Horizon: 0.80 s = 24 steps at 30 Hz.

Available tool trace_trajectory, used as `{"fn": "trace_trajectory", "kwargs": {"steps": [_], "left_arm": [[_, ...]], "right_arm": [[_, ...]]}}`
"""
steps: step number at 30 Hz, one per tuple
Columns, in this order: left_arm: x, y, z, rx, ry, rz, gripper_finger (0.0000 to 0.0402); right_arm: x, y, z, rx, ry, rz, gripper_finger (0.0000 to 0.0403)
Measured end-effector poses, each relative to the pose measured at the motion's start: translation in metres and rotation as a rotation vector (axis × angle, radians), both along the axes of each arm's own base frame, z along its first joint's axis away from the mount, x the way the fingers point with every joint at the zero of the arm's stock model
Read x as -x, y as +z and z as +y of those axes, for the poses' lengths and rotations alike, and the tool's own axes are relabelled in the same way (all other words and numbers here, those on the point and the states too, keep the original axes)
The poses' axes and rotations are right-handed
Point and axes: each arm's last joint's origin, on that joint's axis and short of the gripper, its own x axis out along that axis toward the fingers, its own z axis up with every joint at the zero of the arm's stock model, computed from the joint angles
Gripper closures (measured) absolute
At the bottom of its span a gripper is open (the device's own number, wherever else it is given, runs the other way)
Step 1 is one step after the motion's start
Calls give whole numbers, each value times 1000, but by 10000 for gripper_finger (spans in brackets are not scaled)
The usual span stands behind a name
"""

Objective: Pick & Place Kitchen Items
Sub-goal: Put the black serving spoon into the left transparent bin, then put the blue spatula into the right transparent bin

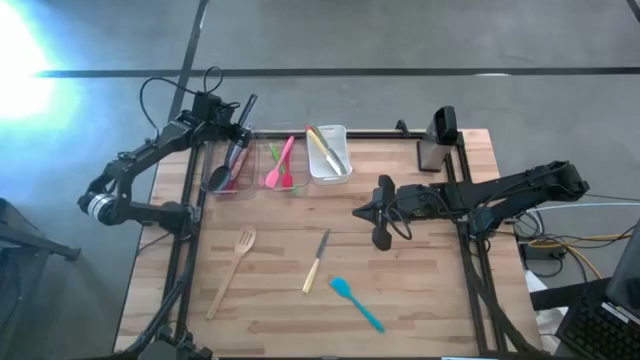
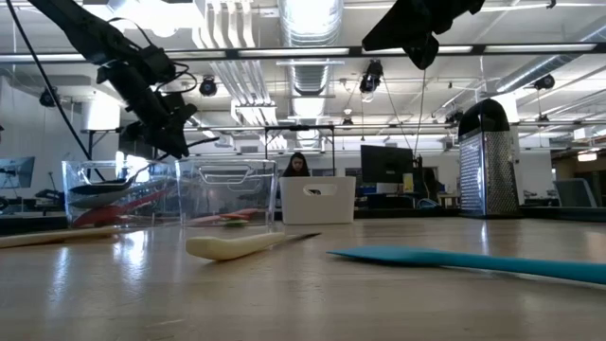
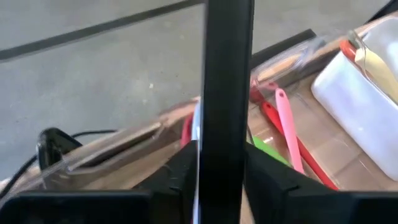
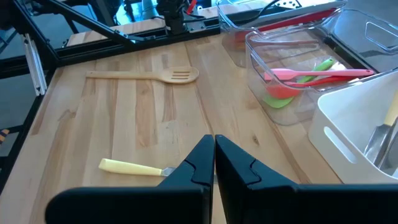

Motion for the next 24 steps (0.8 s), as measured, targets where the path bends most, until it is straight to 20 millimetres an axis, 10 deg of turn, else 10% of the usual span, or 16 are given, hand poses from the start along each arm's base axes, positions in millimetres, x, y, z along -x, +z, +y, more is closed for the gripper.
{"fn": "trace_trajectory", "kwargs": {"steps": [7, 15, 24], "left_arm": [[0, 0, 1, -7, 2, -2, 200], [-1, 6, 1, -16, 1, -10, 194], [-9, 55, -3, -14, -217, -290, 196]], "right_arm": [[0, 0, 0, 0, 0, 0, 394], [0, 0, 0, -4, -2, 1, 394], [0, 0, 0, -6, -3, 0, 394]]}}
